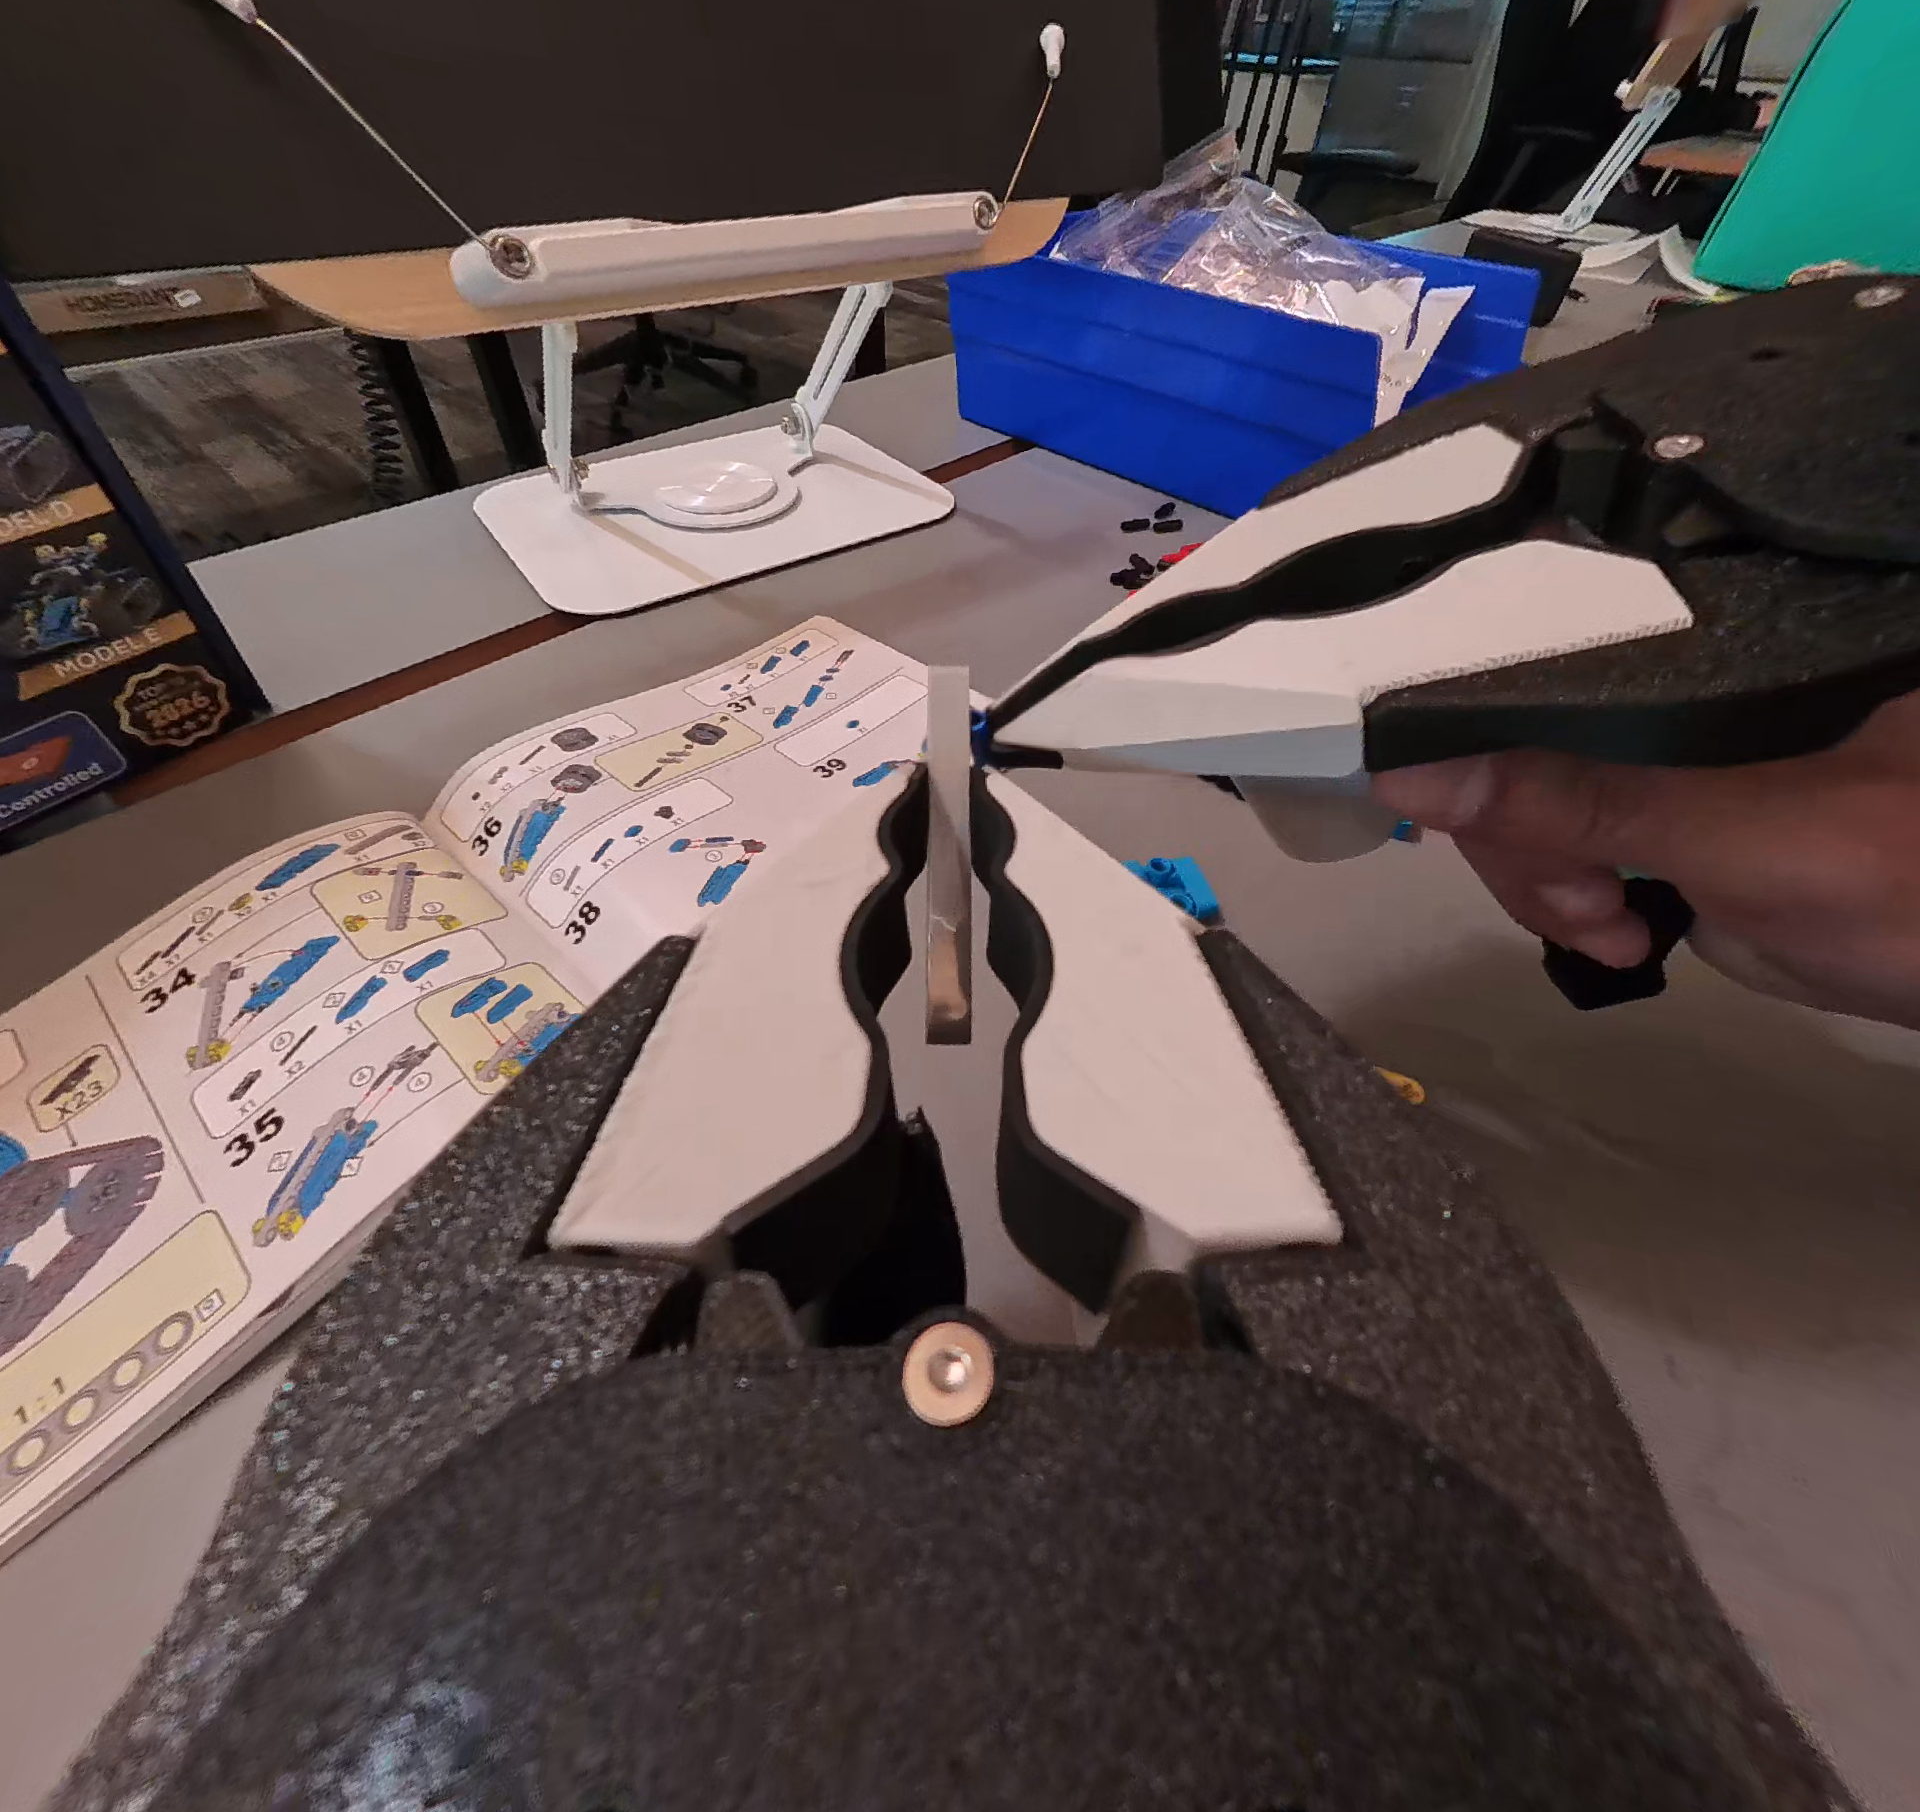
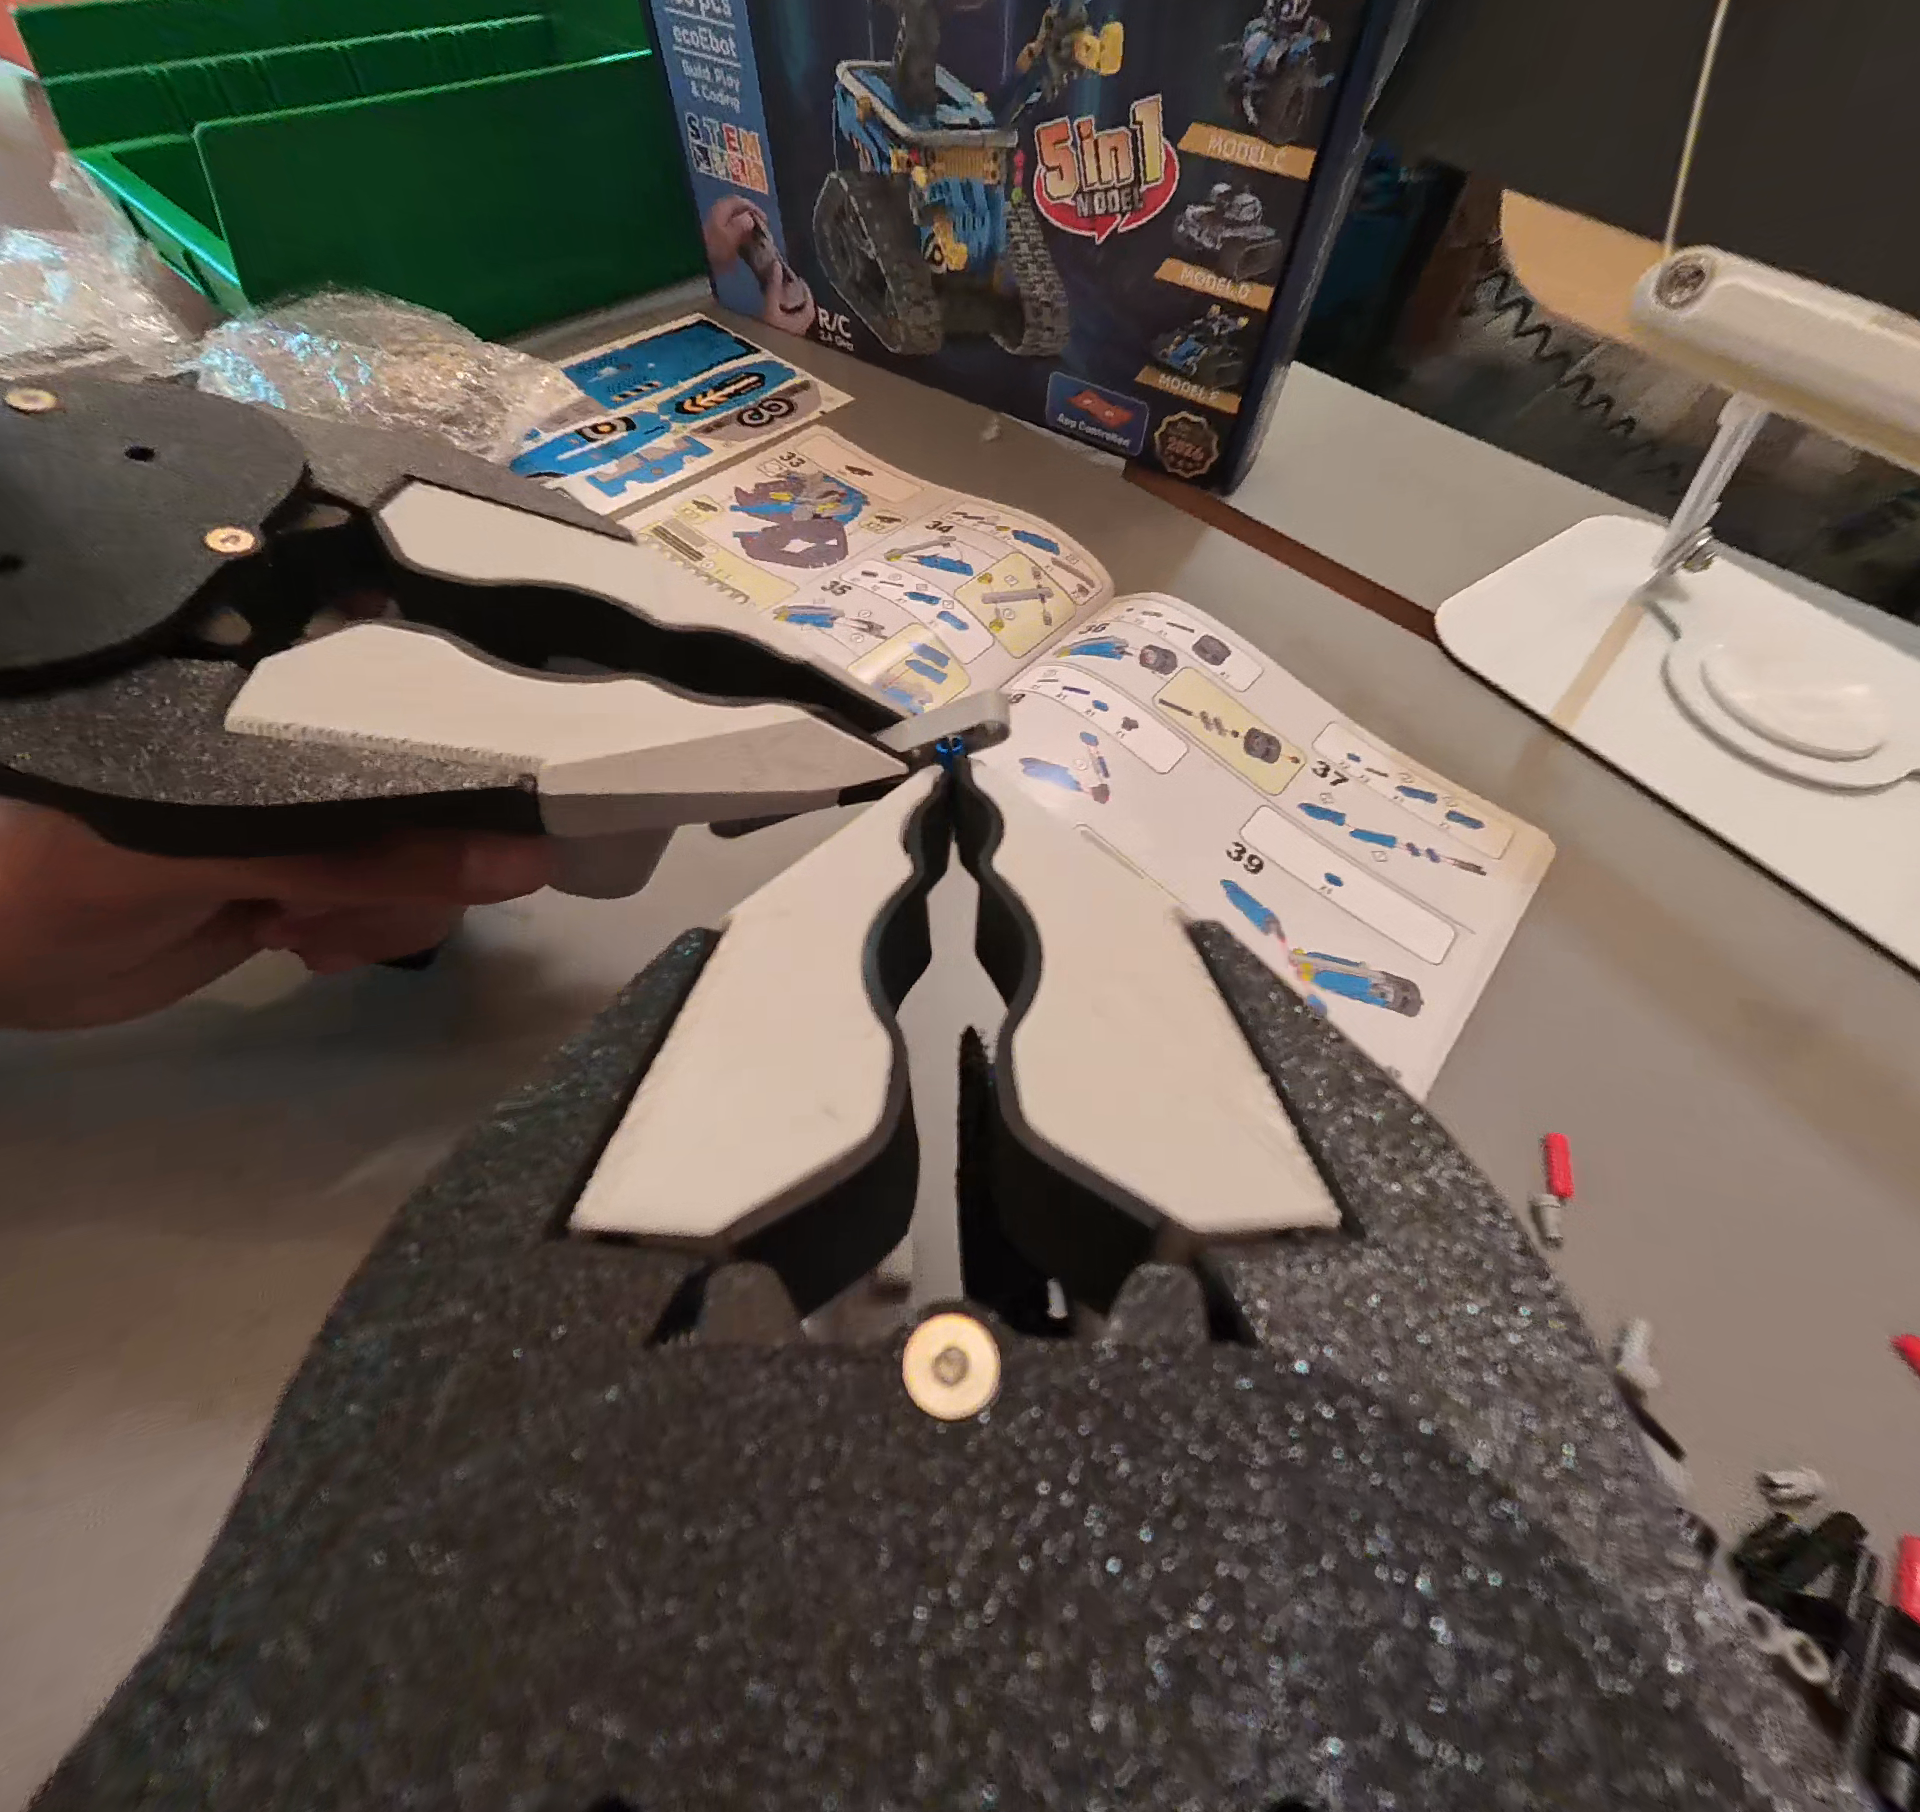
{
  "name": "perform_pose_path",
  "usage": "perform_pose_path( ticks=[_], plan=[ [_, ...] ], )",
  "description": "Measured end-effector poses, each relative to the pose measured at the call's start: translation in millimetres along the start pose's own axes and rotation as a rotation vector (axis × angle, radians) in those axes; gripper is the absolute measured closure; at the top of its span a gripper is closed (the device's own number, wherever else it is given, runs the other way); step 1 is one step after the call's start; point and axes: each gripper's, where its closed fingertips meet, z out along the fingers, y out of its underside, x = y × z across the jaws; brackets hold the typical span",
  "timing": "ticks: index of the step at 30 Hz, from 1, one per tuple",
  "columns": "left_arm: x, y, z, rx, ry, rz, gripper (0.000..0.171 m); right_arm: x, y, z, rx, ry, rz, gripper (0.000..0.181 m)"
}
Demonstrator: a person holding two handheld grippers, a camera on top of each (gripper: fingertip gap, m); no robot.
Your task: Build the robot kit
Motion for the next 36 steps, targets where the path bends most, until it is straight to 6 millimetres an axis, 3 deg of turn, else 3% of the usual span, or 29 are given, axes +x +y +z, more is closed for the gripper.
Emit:
perform_pose_path(
  ticks=[7,10,14,19,23,31,36],
  plan=[
    [-18.8,9.1,0.3,-0.051,-0.022,-0.049,0.165,-3.7,-1.3,-5.5,0.03,-0.16,0.143,0.181],
    [-26.2,22.4,0.8,-0.122,-0.027,-0.058,0.165,-2.4,25.9,-2.0,-0.114,-0.205,0.159,0.181],
    [-33.4,37.4,-2.3,-0.205,-0.02,-0.08,0.165,18.9,54.5,-1.8,-0.235,-0.151,0.121,0.181],
    [-37.0,54.1,-6.4,-0.304,-0.047,-0.011,0.165,36.6,65.9,-7.7,-0.274,-0.163,0.059,0.17],
    [-38.7,64.3,-7.6,-0.37,-0.062,0.047,0.165,33.9,76.6,2.9,-0.319,-0.167,0.036,0.16],
    [-39.0,59.8,-10.0,-0.347,-0.043,0.008,0.165,34.7,81.5,35.6,-0.411,-0.131,0.095,0.159],
    [-41.9,55.4,-12.2,-0.331,-0.037,-0.018,0.165,48.4,81.3,43.8,-0.454,-0.032,0.115,0.164]
  ],
)
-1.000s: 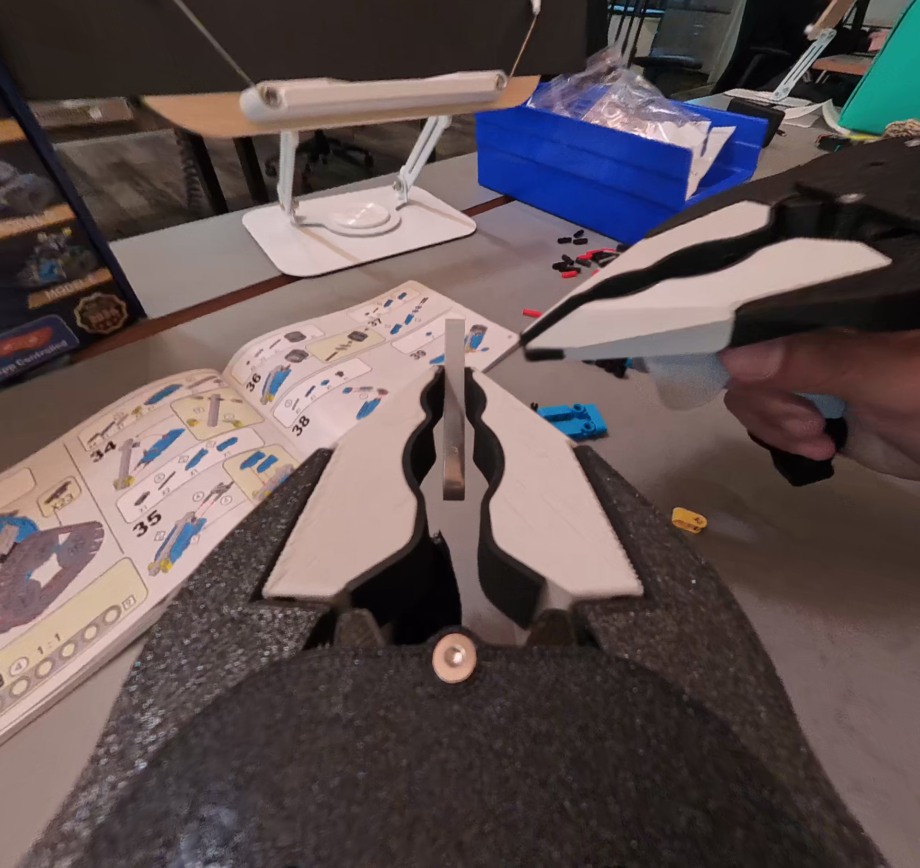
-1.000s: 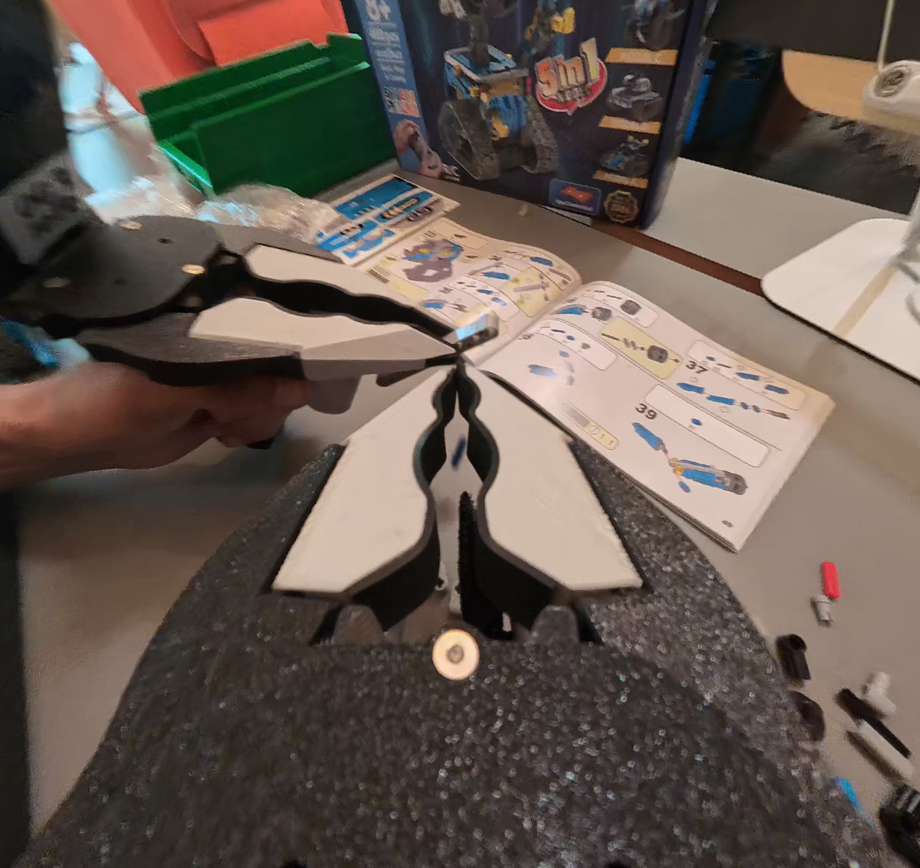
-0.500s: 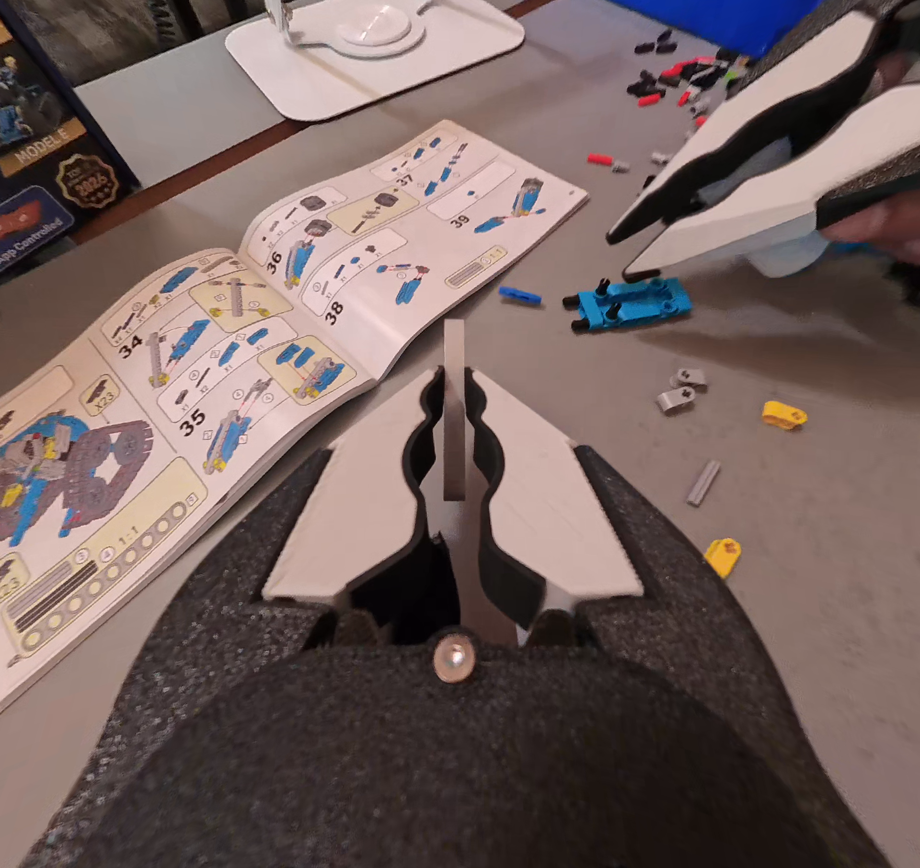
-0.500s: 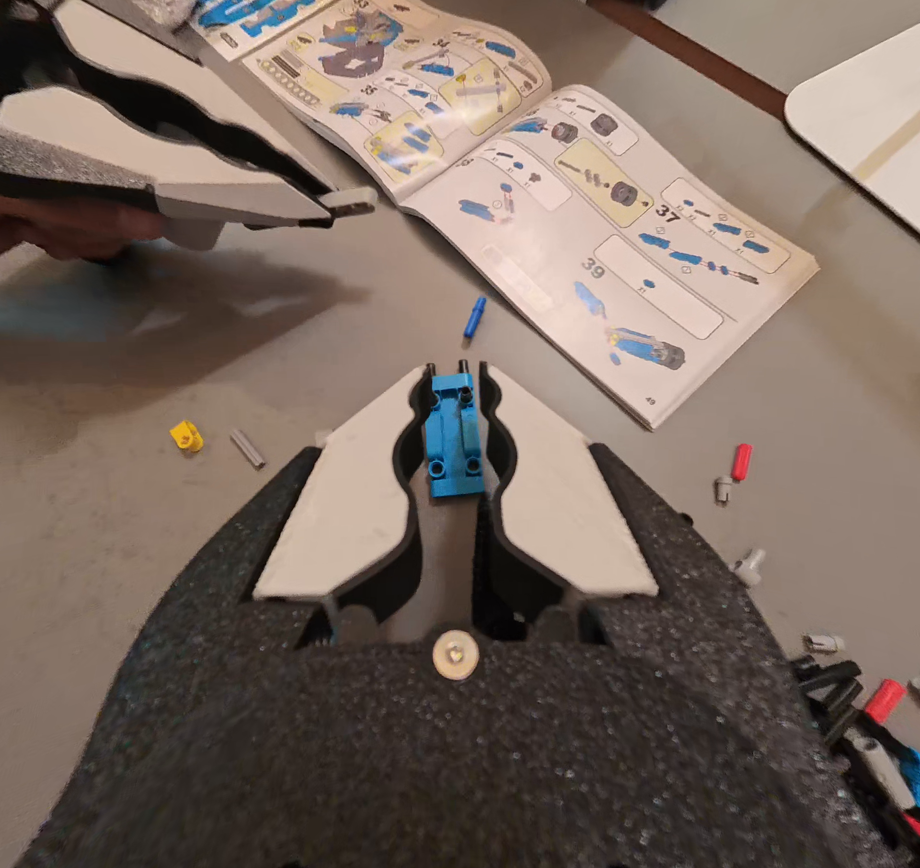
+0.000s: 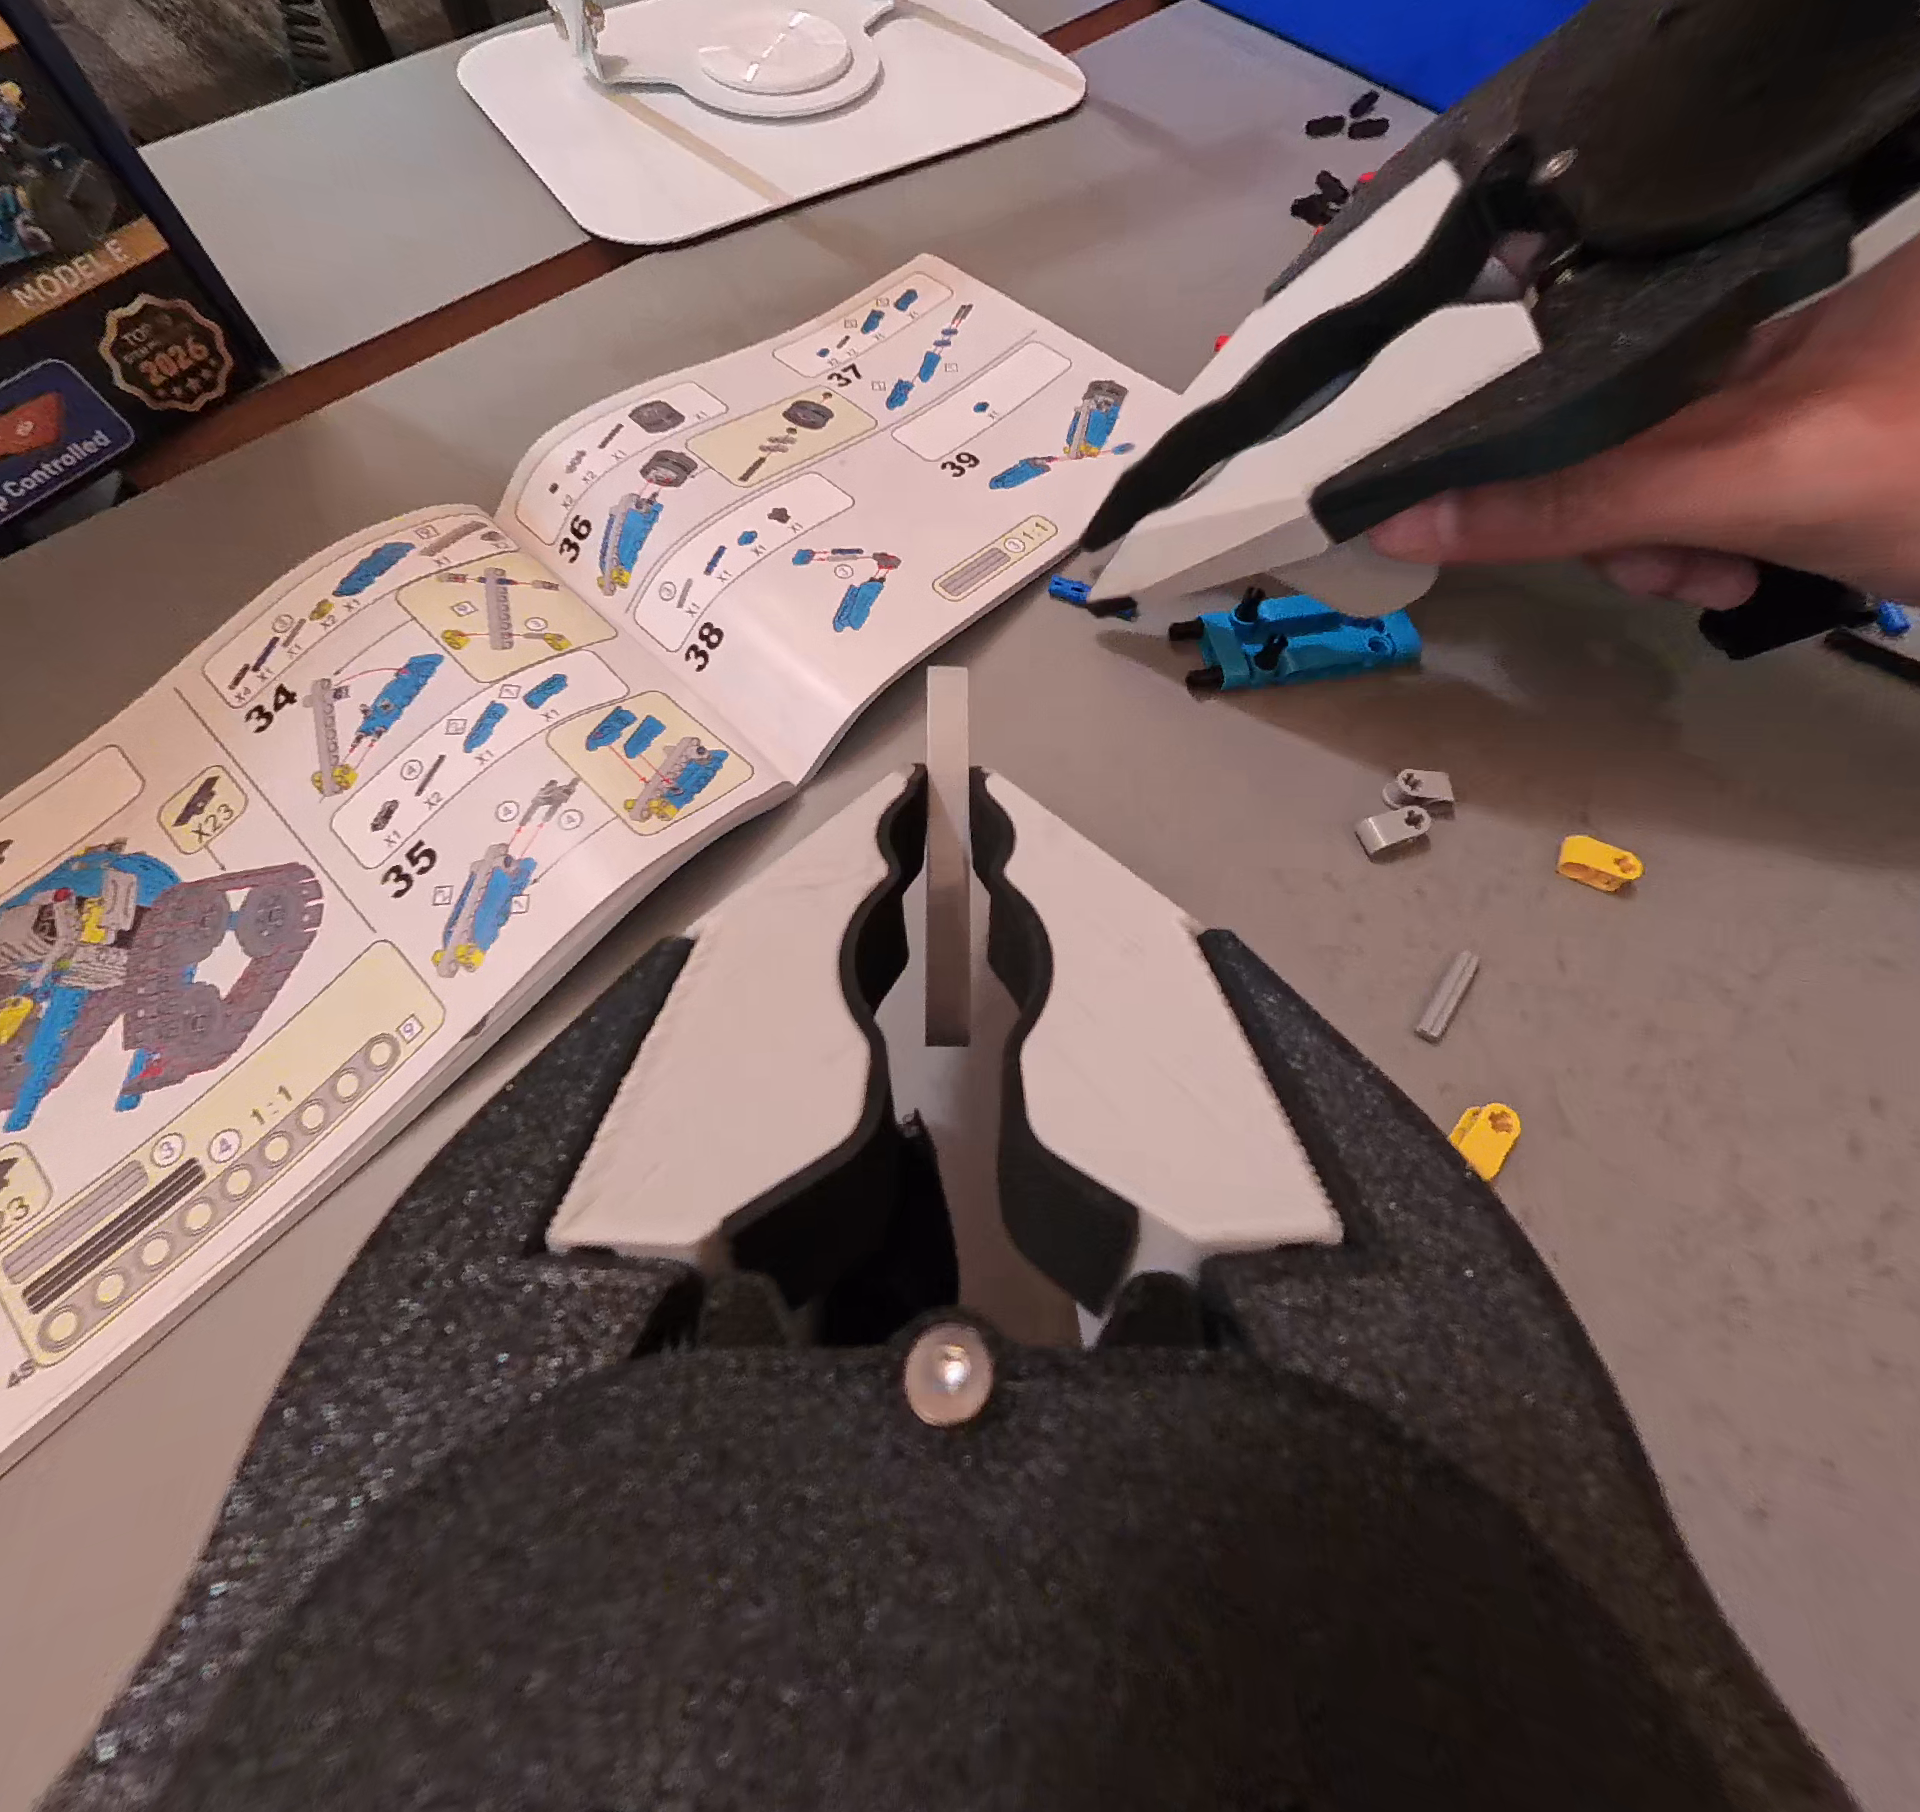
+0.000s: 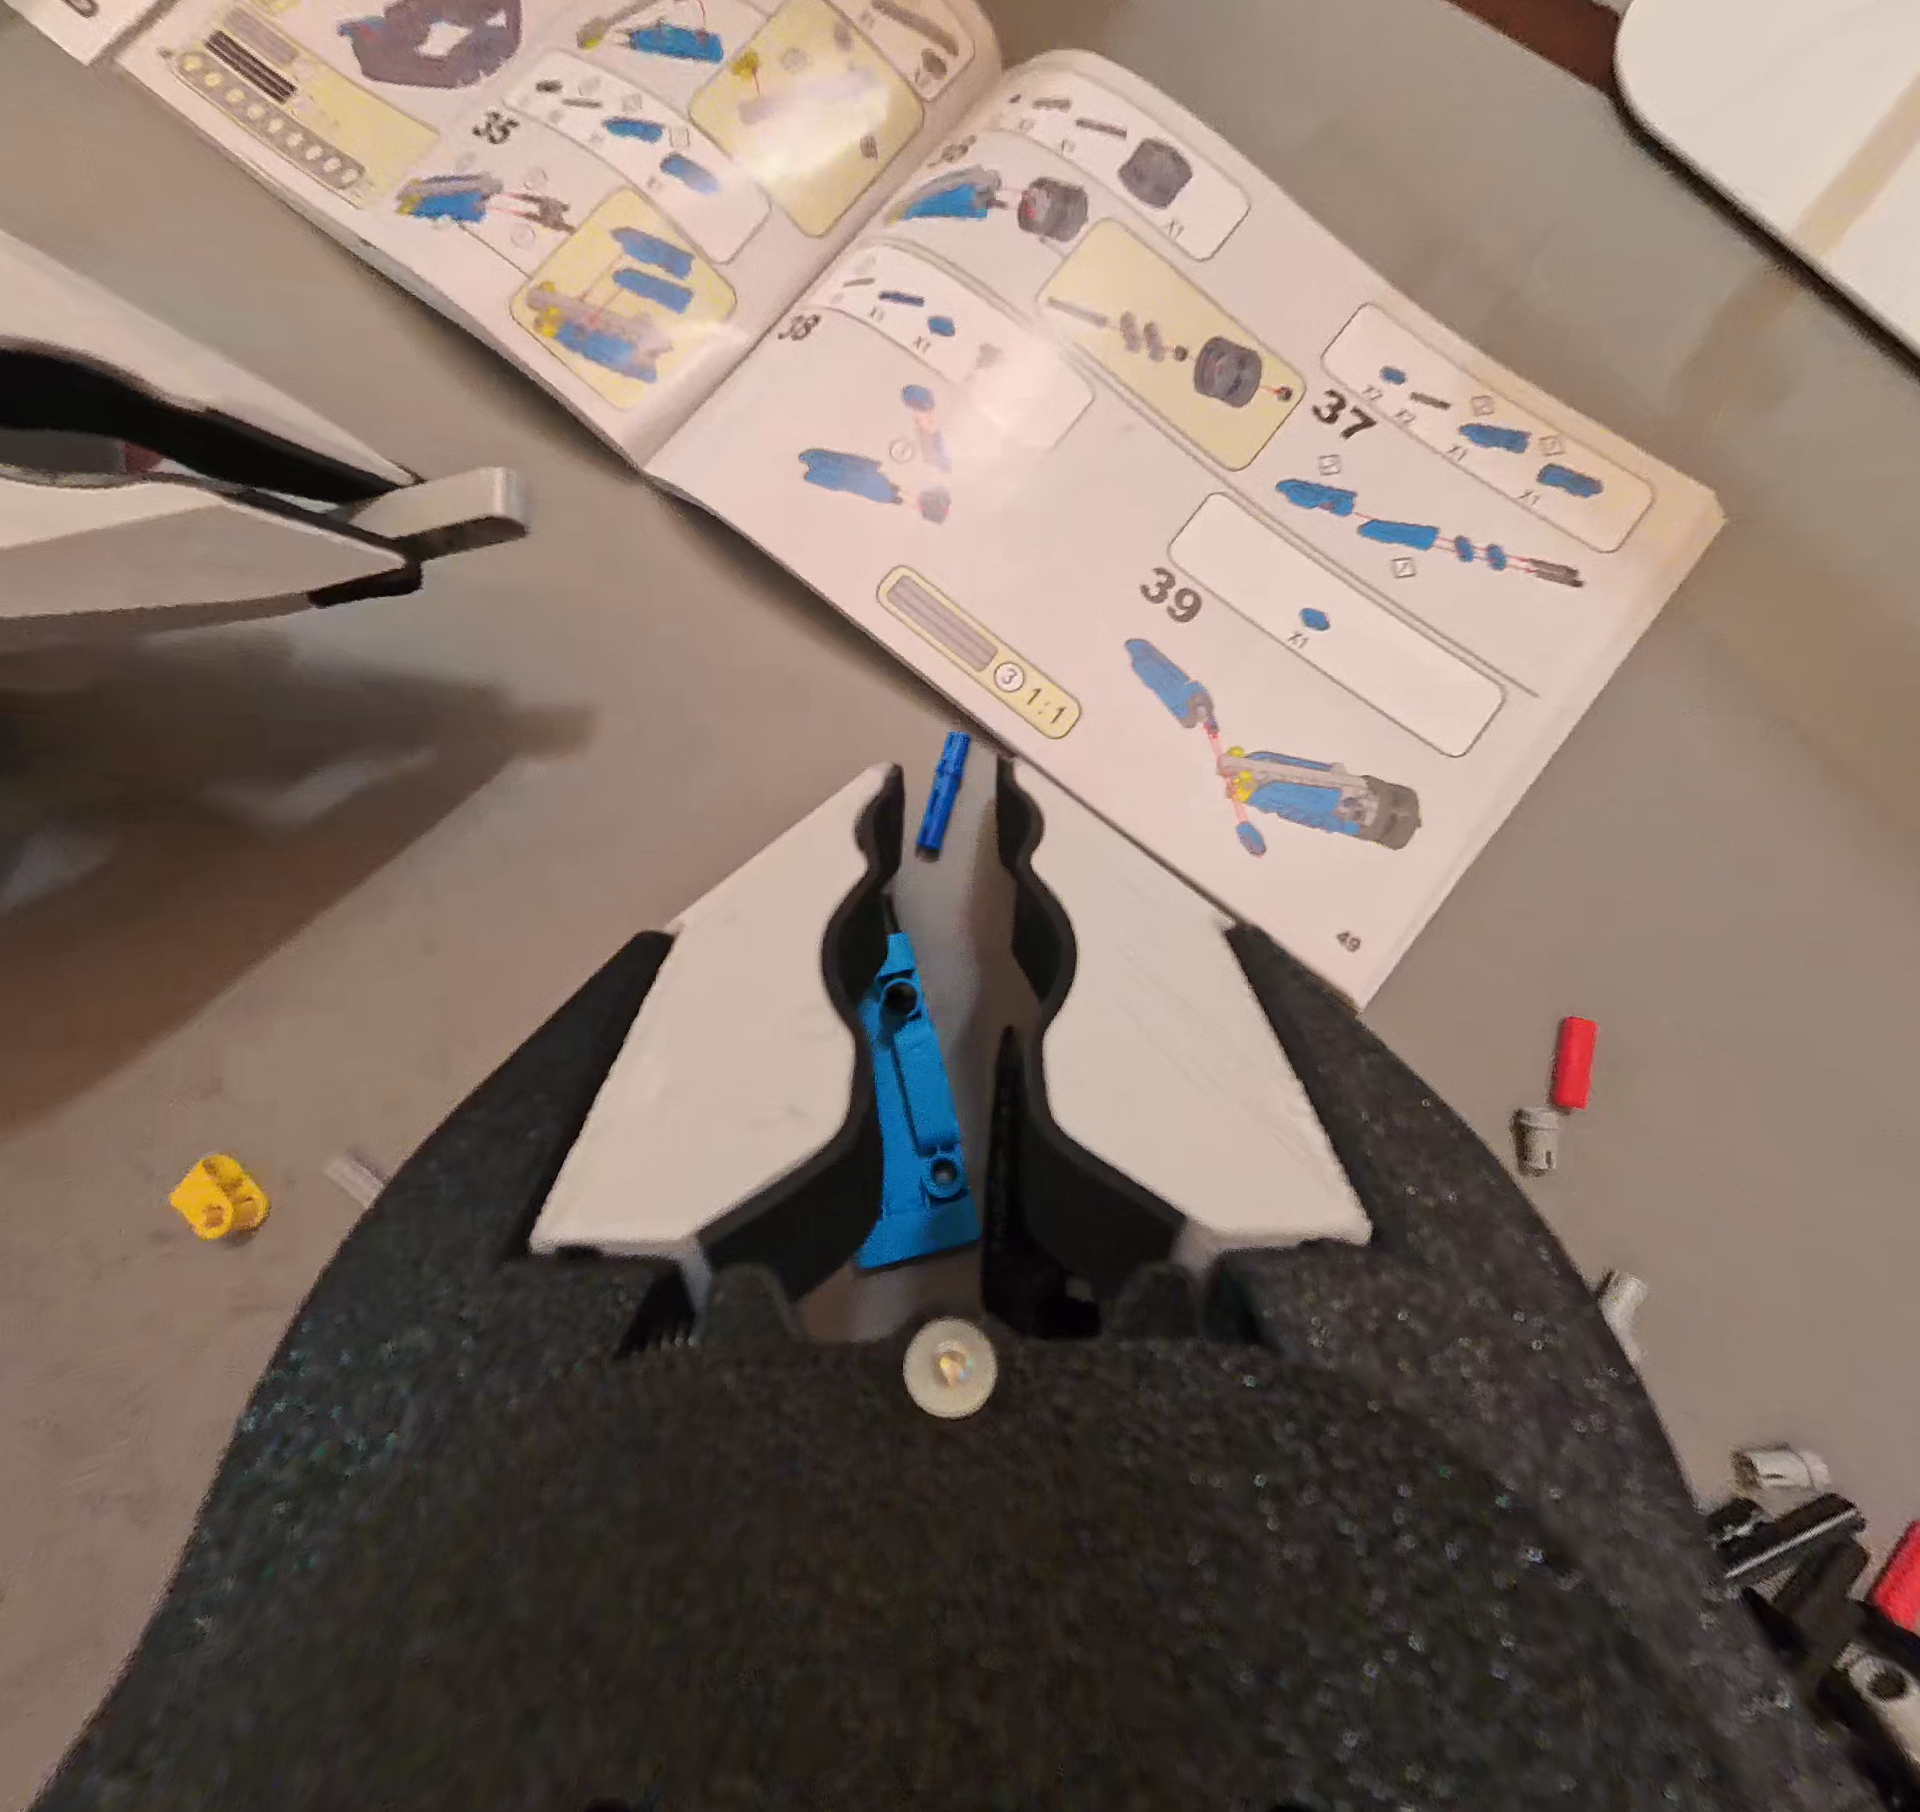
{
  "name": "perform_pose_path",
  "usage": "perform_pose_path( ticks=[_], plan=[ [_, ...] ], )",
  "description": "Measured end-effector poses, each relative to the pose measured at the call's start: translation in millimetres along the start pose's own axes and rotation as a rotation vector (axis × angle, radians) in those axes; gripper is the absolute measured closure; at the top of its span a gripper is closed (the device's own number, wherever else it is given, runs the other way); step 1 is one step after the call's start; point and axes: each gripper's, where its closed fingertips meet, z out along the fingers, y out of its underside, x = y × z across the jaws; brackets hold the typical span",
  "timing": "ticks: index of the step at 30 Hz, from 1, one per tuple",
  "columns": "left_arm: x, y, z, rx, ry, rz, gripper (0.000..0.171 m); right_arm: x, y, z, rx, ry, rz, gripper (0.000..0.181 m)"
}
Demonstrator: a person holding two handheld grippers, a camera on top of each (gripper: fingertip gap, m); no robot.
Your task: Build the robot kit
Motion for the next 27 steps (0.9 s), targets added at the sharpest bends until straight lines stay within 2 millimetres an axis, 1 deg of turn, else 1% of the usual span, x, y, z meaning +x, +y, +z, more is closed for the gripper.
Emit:
perform_pose_path(
  ticks=[2,3,5,7,9,10,11,12,13,15,16,18,21,23,25,27],
  plan=[
    [0.2,0.3,0.1,-0.001,0.003,0.0,0.165,2.4,6.0,4.6,-0.066,0.017,-0.003,0.165],
    [0.5,0.6,0.3,-0.003,0.004,0.002,0.165,4.8,5.2,4.8,-0.071,0.042,-0.006,0.168],
    [1.3,0.7,0.6,-0.004,0.005,0.007,0.165,-0.8,5.1,6.5,-0.088,0.025,-0.032,0.177],
    [1.3,0.2,1.3,-0.002,0.004,0.008,0.165,-0.4,5.4,6.4,-0.111,0.025,-0.049,0.177],
    [1.7,-1.5,1.7,0.01,0.011,-0.004,0.165,-1.6,4.0,6.5,-0.091,0.011,-0.047,0.178],
    [2.4,-2.5,1.7,0.017,0.018,-0.014,0.164,-10.8,-0.6,5.2,-0.049,-0.046,-0.036,0.178],
    [3.0,-3.8,1.4,0.025,0.025,-0.025,0.164,-28.1,-12.3,-0.9,0.033,-0.15,-0.022,0.178],
    [3.3,-5.7,0.7,0.036,0.031,-0.035,0.164,-44.5,-26.4,-11.6,0.124,-0.248,-0.007,0.178],
    [3.6,-8.8,-0.7,0.055,0.038,-0.044,0.165,-53.5,-37.0,-21.9,0.188,-0.307,0.014,0.178],
    [5.2,-17.5,-4.8,0.104,0.057,-0.06,0.164,-78.2,-51.9,-43.8,0.307,-0.467,0.009,0.178],
    [6.4,-22.3,-7.1,0.131,0.067,-0.064,0.164,-84.5,-53.4,-48.1,0.326,-0.499,0.023,0.178],
    [11.2,-29.0,-10.6,0.167,0.093,-0.058,0.165,-93.1,-49.5,-47.6,0.328,-0.511,0.022,0.178],
    [16.8,-27.1,-8.9,0.161,0.102,-0.027,0.164,-100.0,-50.9,-48.9,0.356,-0.508,0.035,0.178],
    [16.1,-26.1,-8.0,0.158,0.084,0.001,0.165,-98.1,-48.6,-46.4,0.339,-0.479,0.021,0.178],
    [15.4,-26.8,-8.2,0.158,0.078,0.01,0.165,-91.8,-44.6,-43.0,0.32,-0.412,-0.027,0.177],
    [16.3,-25.8,-7.4,0.152,0.084,0.012,0.165,-91.5,-41.3,-42.6,0.308,-0.405,-0.047,0.177]
  ],
)
